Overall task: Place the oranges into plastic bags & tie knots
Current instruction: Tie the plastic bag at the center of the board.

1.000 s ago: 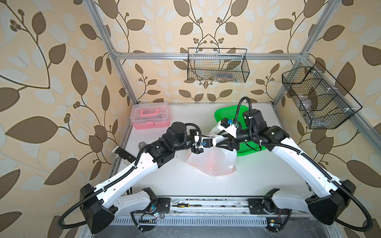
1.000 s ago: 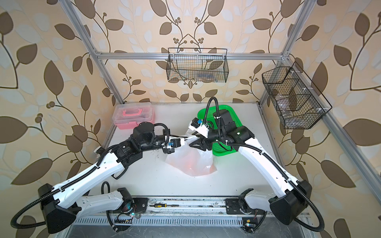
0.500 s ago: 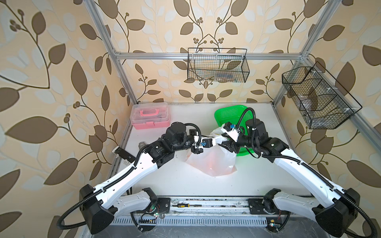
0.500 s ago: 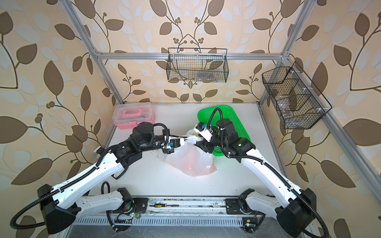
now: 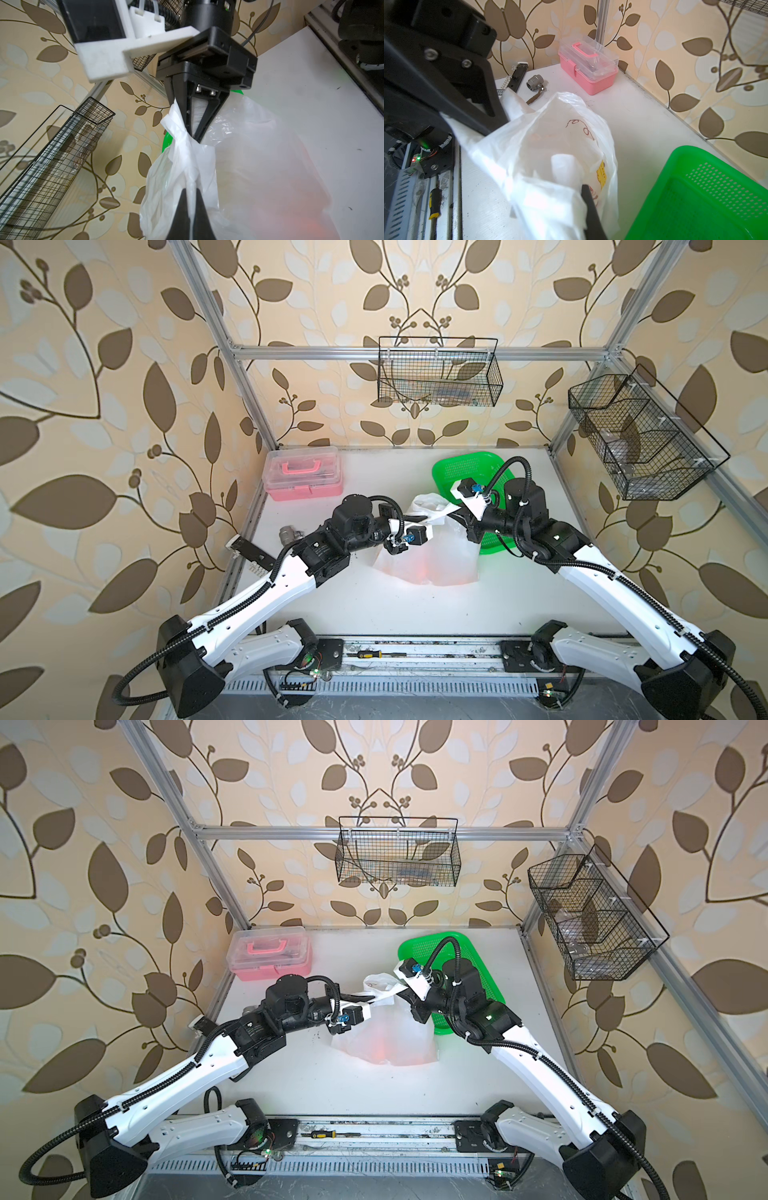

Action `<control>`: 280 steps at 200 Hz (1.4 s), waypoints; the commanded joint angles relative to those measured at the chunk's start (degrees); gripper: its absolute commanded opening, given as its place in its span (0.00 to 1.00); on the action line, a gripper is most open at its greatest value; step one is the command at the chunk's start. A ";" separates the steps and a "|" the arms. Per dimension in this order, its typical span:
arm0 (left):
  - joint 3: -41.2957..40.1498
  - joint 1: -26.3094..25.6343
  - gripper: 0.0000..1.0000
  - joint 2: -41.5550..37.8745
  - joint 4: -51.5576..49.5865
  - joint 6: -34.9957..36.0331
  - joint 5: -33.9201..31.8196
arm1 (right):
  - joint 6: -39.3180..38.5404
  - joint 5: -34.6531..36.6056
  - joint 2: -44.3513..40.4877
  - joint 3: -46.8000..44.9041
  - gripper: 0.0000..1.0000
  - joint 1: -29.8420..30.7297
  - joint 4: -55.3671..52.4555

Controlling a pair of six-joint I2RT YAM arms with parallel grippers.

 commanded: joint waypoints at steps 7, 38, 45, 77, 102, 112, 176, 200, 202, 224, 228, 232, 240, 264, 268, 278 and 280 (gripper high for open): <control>-2.59 -1.57 0.00 -0.03 7.77 4.12 -8.60 | 0.78 -1.89 -0.67 3.16 0.00 -0.37 -2.55; -4.38 -5.71 0.00 2.95 13.03 10.67 -19.10 | 1.99 -4.44 -0.48 4.52 0.00 -0.27 -4.63; -4.73 -6.66 0.00 3.94 15.01 12.08 -21.69 | 2.32 -4.99 -0.40 4.61 0.00 -0.19 -4.94; -5.33 -8.51 0.00 6.50 19.44 16.39 -28.27 | 2.31 -3.38 -0.44 4.91 0.00 0.12 -7.42; -5.33 -8.61 0.00 6.44 20.80 17.39 -30.82 | 2.15 -0.89 -0.43 5.32 0.00 0.12 -9.37; -5.18 -8.61 0.00 6.18 20.96 18.07 -31.92 | 2.22 -0.29 -0.24 5.49 0.00 0.17 -9.77; -6.10 -9.02 0.00 7.50 27.40 20.82 -37.54 | 4.74 -5.76 0.67 5.34 0.02 0.64 -8.06; -6.38 -9.13 0.00 8.93 30.46 22.34 -39.26 | 4.80 -8.11 0.20 5.26 0.13 0.76 -7.66; -6.27 -9.13 0.00 8.97 30.46 22.34 -39.26 | 4.90 -8.19 0.07 5.20 0.14 0.79 -7.61; -6.28 -9.16 0.00 9.25 31.19 21.44 -38.83 | 4.40 -9.26 -0.81 5.33 0.26 0.75 -7.82; -6.25 -9.16 0.00 9.31 31.54 21.26 -38.83 | 4.25 -9.50 -0.97 5.50 0.30 0.67 -8.04; -6.35 -9.19 0.00 9.34 31.81 21.14 -38.75 | 3.92 -9.51 -0.97 5.66 0.33 0.65 -8.51; -6.37 -9.18 0.00 9.34 32.01 21.12 -38.57 | 3.14 -9.36 -1.05 6.57 0.38 0.55 -10.02; -6.55 -9.22 0.00 9.16 32.22 20.05 -37.62 | 0.13 -7.97 -2.55 10.20 0.48 -1.40 -15.48; -6.55 -9.22 0.00 9.10 32.23 19.84 -37.49 | -0.18 -7.80 -3.12 10.78 0.49 -2.20 -15.85; -6.55 -9.22 0.00 8.74 31.78 19.39 -36.86 | -0.54 -8.21 -4.92 11.41 0.50 -4.94 -15.63; -6.55 -9.22 0.00 8.73 31.72 19.32 -36.82 | -0.54 -8.46 -5.28 11.52 0.51 -5.60 -15.47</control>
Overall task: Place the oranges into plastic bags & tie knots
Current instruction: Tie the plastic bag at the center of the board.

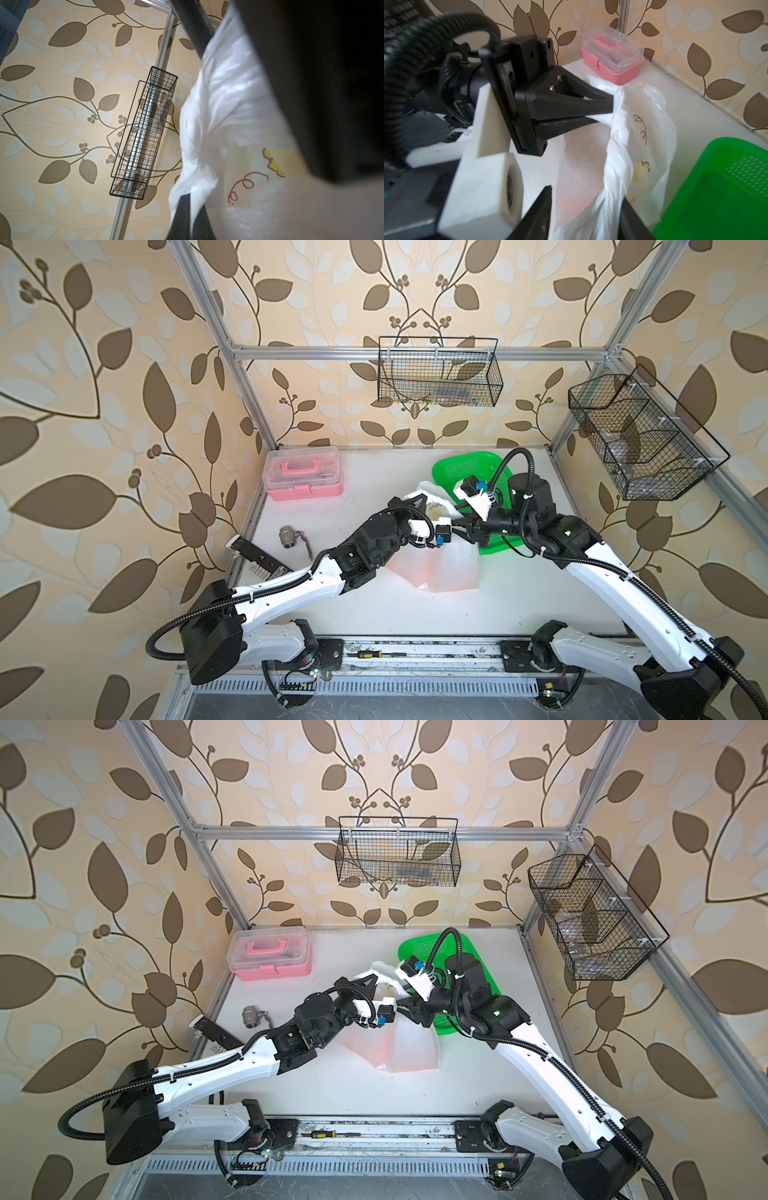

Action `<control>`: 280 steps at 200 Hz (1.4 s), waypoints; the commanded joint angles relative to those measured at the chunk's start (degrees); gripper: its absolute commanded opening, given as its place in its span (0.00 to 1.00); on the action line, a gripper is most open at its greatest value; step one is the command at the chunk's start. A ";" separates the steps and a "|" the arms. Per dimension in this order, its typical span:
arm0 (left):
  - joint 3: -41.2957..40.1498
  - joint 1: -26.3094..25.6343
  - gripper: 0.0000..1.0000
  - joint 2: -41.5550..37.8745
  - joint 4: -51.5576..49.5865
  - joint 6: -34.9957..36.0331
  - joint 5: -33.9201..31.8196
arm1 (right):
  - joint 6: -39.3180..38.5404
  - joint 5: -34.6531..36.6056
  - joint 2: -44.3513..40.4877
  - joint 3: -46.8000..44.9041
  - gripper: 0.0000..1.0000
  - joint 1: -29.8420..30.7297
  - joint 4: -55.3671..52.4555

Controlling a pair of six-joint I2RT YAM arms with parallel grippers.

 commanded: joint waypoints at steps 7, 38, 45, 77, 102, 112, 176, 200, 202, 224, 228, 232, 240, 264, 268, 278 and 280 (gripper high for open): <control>-0.19 0.26 0.00 -1.31 3.27 -1.36 0.35 | -2.80 -2.97 -5.94 3.61 0.52 -6.64 -1.40; -0.01 0.26 0.00 -1.62 2.58 -2.16 1.14 | 0.08 -12.14 -7.19 -0.11 0.45 -16.46 12.42; 0.03 0.26 0.00 -1.52 2.63 -2.24 1.06 | -0.38 -12.83 -6.06 -0.86 0.43 -17.14 15.18; -0.34 0.26 0.00 -1.16 2.66 -2.67 0.99 | -6.87 -13.67 2.69 -2.75 0.41 -17.14 26.81; -0.70 0.26 0.00 -1.07 3.16 -2.75 0.78 | -10.33 -17.67 12.02 -0.70 0.42 -16.78 33.27; -0.91 0.26 0.00 -1.16 3.23 -2.77 0.71 | -12.35 -19.80 16.05 1.53 0.43 -16.17 32.83; -1.32 0.26 0.00 -1.23 3.64 -2.46 -1.05 | -23.30 -23.65 22.49 1.96 0.49 -12.62 23.42; -1.39 0.26 0.00 -1.24 3.81 -2.40 -1.87 | -24.08 -23.67 20.95 -0.32 0.52 -12.51 23.19; -1.37 0.26 0.00 -1.24 3.79 -2.37 -1.92 | -24.29 -23.66 20.87 -0.47 0.52 -12.42 23.00; -1.41 0.33 0.00 -1.16 4.18 -2.51 -2.02 | -26.27 -24.07 20.35 -0.70 0.52 -12.44 20.03; -1.41 0.27 0.00 -1.11 4.30 -2.43 -2.02 | -26.56 -24.18 20.37 -0.76 0.52 -12.45 19.67; -1.37 0.35 0.00 -1.03 4.31 -2.49 -2.02 | -26.73 -24.28 20.29 -0.76 0.52 -12.41 19.40; -1.25 0.27 0.00 -0.82 4.23 -2.51 -2.10 | -26.68 -24.65 20.17 -0.97 0.52 -12.45 19.28; -1.07 0.33 0.00 -0.28 4.70 -2.33 -2.28 | -26.43 -26.12 19.21 -2.36 0.53 -11.89 20.13; -1.06 0.27 0.00 -0.20 4.76 -2.39 -2.24 | -26.35 -26.29 19.04 -2.51 0.53 -11.75 20.27; -0.99 0.29 0.00 -0.17 4.71 -2.40 -2.19 | -26.34 -26.40 18.89 -2.65 0.54 -11.49 20.49; -0.98 0.36 0.00 -0.07 4.74 -2.41 -2.20 | -26.29 -26.45 18.86 -2.72 0.54 -11.42 20.46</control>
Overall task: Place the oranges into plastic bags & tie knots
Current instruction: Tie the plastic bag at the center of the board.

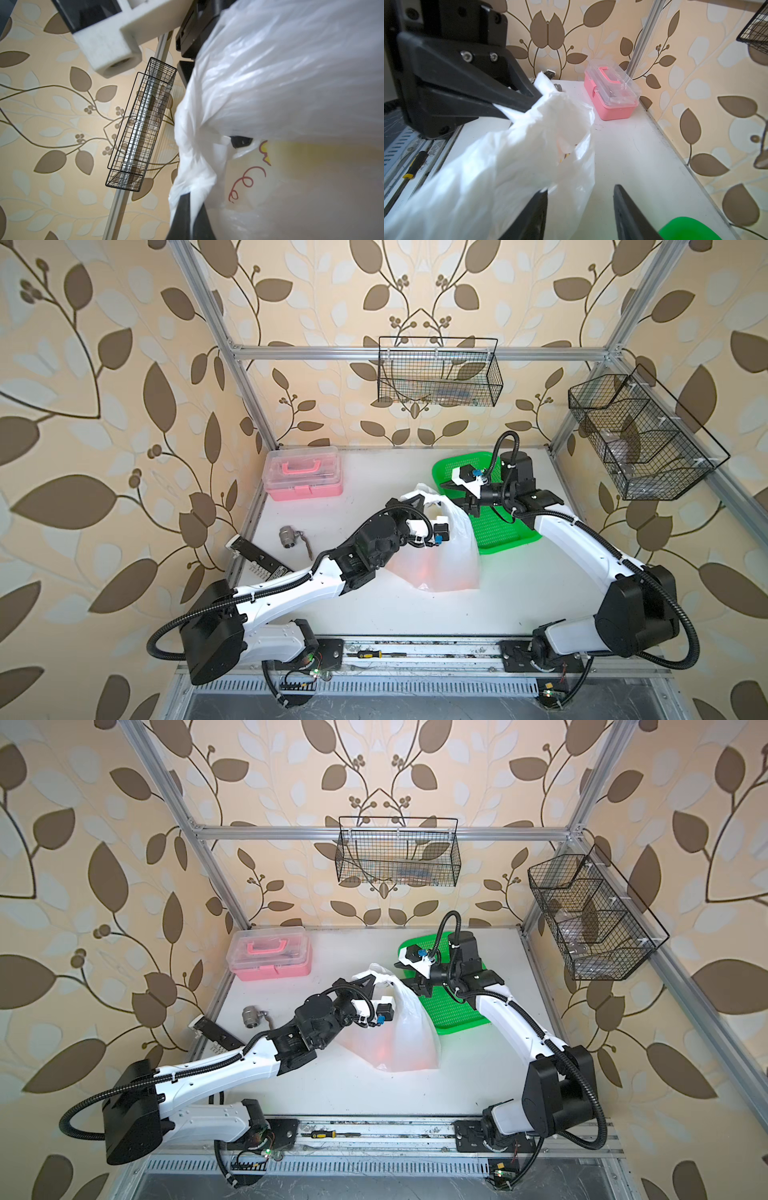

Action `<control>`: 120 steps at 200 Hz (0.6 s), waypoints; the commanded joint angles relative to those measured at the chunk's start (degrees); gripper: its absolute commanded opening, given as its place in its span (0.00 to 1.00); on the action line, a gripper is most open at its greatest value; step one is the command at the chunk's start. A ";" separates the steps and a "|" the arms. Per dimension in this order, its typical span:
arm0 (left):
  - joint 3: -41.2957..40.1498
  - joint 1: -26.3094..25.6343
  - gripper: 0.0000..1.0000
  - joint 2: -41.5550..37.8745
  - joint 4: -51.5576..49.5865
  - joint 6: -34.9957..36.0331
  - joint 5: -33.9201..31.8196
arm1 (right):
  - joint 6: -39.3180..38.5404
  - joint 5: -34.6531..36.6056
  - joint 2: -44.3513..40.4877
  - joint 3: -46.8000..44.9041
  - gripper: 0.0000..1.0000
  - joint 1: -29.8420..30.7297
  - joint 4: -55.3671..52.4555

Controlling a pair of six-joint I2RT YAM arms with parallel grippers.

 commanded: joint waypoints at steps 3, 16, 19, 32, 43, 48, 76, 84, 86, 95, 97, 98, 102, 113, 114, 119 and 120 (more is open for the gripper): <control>0.20 0.30 0.00 -0.06 4.07 -0.65 -0.71 | -2.28 -3.01 -1.65 -1.47 0.55 0.84 -0.94; 0.20 0.30 0.00 0.06 4.00 -0.74 -0.71 | -1.65 -3.47 -1.84 -1.56 0.55 0.84 -0.35; 0.20 0.30 0.00 0.07 4.04 -0.74 -0.71 | -1.62 -3.59 -1.86 -1.60 0.55 0.84 -0.23; 0.20 0.29 0.00 0.11 3.88 -0.79 -0.64 | -0.80 -3.72 -2.04 -1.85 0.55 0.94 0.78; 0.20 0.29 0.00 0.16 3.92 -1.03 -0.62 | 0.45 -3.96 -2.19 -2.08 0.55 1.02 2.22; 0.20 0.33 0.00 0.16 3.86 -1.09 -0.54 | 0.91 -4.07 -2.14 -2.06 0.55 1.02 2.77; 0.29 0.24 0.00 0.28 3.68 -1.19 -0.61 | 2.10 -4.42 -1.91 -1.78 0.46 1.63 3.94; 0.29 0.30 0.00 0.27 3.75 -1.25 -0.63 | 2.37 -4.66 -1.79 -1.67 0.41 1.64 4.03; 0.31 0.30 0.00 0.26 3.70 -1.26 -0.62 | 2.37 -4.68 -1.76 -1.58 0.40 1.63 3.94; 0.28 0.25 0.00 0.16 3.46 -1.29 -0.45 | 2.53 -4.87 -1.70 -1.53 0.36 1.68 3.81; 0.29 0.24 0.00 0.12 3.45 -1.40 -0.45 | 2.61 -4.93 -1.65 -1.56 0.35 1.69 3.80; 0.29 0.24 0.00 0.10 3.43 -1.42 -0.45 | 2.62 -4.94 -1.67 -1.54 0.34 1.66 3.83; 0.29 0.24 0.00 0.07 3.42 -1.58 -0.45 | 2.63 -4.87 -1.60 -1.60 0.32 1.64 3.78; 0.29 0.28 0.00 -0.10 3.28 -1.95 -0.19 | 2.65 -4.95 -1.64 -1.57 0.27 1.71 3.51; 0.29 0.26 0.00 -0.10 3.26 -1.92 -0.19 | 2.64 -4.95 -1.62 -1.59 0.27 1.71 3.51; 0.29 0.29 0.00 -0.10 3.18 -2.04 -0.18 | 2.61 -4.91 -1.61 -1.59 0.25 1.76 3.43; 0.29 0.27 0.00 -0.10 3.21 -2.05 -0.18 | 2.58 -4.89 -1.56 -1.60 0.25 1.74 3.33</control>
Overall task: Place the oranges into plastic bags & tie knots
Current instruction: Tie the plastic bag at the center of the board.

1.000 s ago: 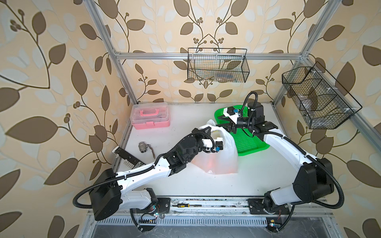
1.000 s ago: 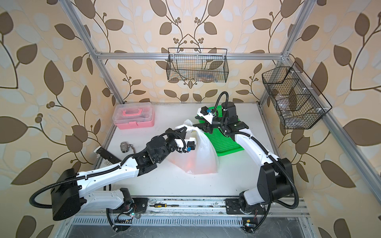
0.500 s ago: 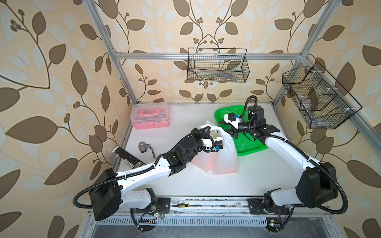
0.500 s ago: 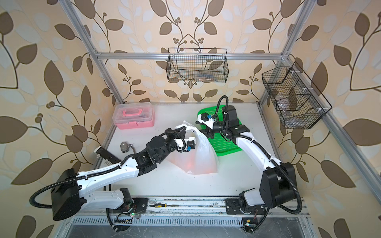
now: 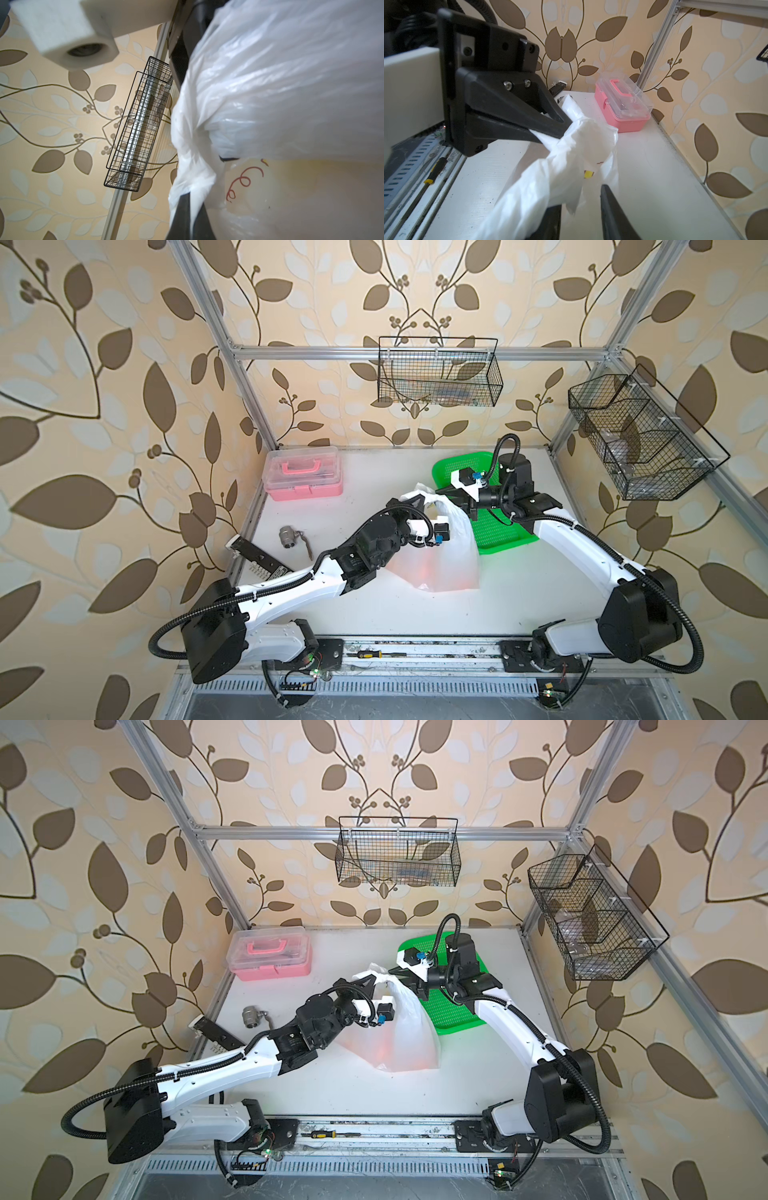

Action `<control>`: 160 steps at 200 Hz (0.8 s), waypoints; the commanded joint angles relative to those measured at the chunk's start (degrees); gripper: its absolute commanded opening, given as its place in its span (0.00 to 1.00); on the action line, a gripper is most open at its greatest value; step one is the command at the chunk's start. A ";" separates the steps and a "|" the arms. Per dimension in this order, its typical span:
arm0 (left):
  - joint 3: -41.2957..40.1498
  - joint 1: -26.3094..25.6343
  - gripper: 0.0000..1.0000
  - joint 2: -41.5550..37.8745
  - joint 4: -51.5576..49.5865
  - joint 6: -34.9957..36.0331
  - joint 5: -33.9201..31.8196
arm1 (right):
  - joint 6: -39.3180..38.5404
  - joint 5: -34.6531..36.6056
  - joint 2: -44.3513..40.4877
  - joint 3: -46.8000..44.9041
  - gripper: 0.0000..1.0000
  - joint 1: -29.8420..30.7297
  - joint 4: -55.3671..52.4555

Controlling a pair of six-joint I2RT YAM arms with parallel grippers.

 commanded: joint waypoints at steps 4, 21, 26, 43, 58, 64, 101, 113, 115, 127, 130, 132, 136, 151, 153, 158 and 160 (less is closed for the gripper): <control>0.29 0.25 0.00 -0.65 2.98 -1.73 -0.07 | -0.41 -1.84 -0.68 -0.41 0.23 0.25 -0.14; 0.38 0.29 0.00 -0.65 2.69 -2.07 0.10 | -0.52 -1.62 -0.74 -0.50 0.16 0.28 -0.34; 0.45 0.29 0.00 -0.57 2.64 -2.12 0.15 | -0.40 -1.75 -0.64 -0.51 0.13 0.28 -0.38; 0.63 0.33 0.00 -0.55 2.34 -2.51 0.17 | -0.38 -1.77 -0.68 -0.50 0.00 0.40 -0.74; 0.90 0.31 0.00 -0.77 1.96 -3.30 0.26 | -0.47 -1.29 -0.86 -0.55 0.00 0.35 -1.21; 0.89 0.33 0.00 -1.05 1.84 -3.99 0.43 | -0.58 -1.11 -0.97 -0.52 0.00 0.32 -1.51; 2.02 0.42 0.28 -5.37 -5.09 -9.26 2.82 | -0.32 -0.55 -1.30 -0.49 0.00 0.32 -1.75; 2.05 0.50 0.40 -8.05 -8.80 -11.67 4.14 | -0.03 -0.39 -1.51 -0.43 0.00 0.32 -1.69; 2.00 0.51 0.41 -8.56 -9.29 -12.12 4.32 | -0.03 -0.41 -1.57 -0.45 0.00 0.32 -1.67; 1.32 0.59 0.49 -12.17 -12.62 -15.02 5.81 | -0.05 -0.08 -1.76 -0.51 0.00 0.33 -1.66; 1.08 0.59 0.50 -13.14 -13.33 -15.87 6.08 | -0.03 -0.02 -1.83 -0.59 0.00 0.32 -1.71; 0.95 0.55 0.50 -13.77 -13.85 -16.34 6.30 | -0.03 0.10 -1.91 -0.65 0.00 0.32 -1.74; 0.60 0.55 0.52 -15.15 -14.78 -17.51 6.59 | -0.07 0.09 -1.94 -0.64 0.00 0.34 -1.71; -1.06 0.52 0.54 -20.38 -18.50 -22.01 7.72 | -0.03 0.25 -2.08 -0.84 0.00 0.29 -1.77; -1.17 0.51 0.55 -21.05 -18.86 -22.73 7.74 | -0.03 0.32 -2.11 -0.77 0.00 0.27 -1.80; -1.83 0.51 0.55 -22.65 -19.78 -24.39 7.56 | -0.03 0.39 -2.18 -0.83 0.00 0.24 -1.76; -2.04 0.51 0.55 -23.33 -20.21 -25.30 7.51 | -0.03 0.43 -2.24 -0.77 0.00 0.26 -1.75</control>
